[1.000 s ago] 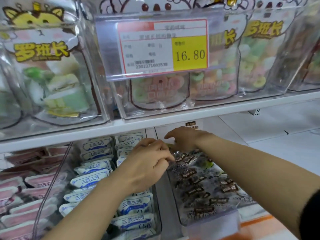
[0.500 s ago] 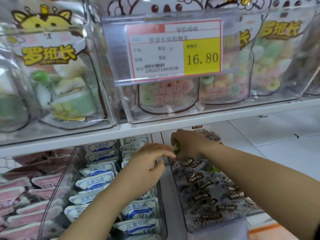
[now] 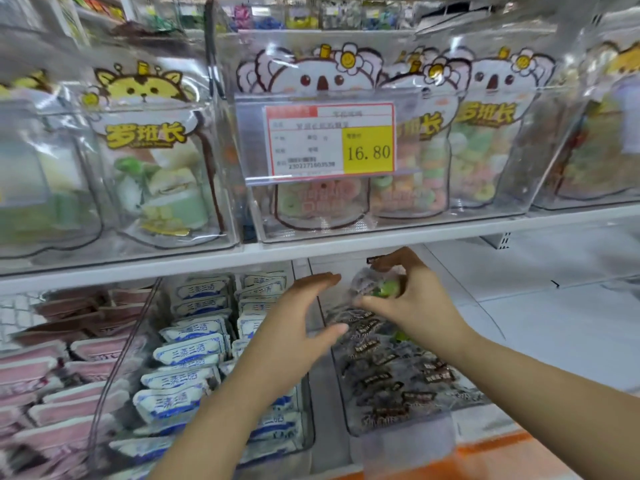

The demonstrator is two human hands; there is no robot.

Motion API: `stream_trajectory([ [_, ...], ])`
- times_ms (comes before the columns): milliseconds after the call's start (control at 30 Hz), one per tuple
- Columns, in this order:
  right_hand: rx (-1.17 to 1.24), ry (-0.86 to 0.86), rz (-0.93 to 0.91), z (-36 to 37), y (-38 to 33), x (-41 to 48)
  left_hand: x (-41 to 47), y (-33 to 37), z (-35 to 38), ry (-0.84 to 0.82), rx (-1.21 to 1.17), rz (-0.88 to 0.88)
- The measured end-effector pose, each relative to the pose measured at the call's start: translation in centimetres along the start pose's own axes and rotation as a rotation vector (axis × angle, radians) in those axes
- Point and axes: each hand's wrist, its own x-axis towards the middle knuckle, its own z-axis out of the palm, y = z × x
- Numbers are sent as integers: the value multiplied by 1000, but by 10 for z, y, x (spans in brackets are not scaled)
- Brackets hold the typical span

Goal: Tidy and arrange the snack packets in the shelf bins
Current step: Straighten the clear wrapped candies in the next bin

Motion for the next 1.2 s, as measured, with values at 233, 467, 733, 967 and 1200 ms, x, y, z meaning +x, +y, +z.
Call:
stream_trajectory([
  [233, 262, -262, 10, -17, -19, -11, -20, 5, 20, 299, -155, 72],
  [467, -273, -423, 33, -1, -2, 46, -32, -5, 11, 638, -433, -266],
  [733, -706, -882, 108, 63, 31, 106, -34, -30, -1, 628, -781, -439],
  [967, -890, -1150, 196, 83, 30, 119, -29, -36, 0, 626, -804, -467],
  [1200, -904, -1101, 145, 86, 30, 114, -28, -35, 0, 598, -757, -471],
])
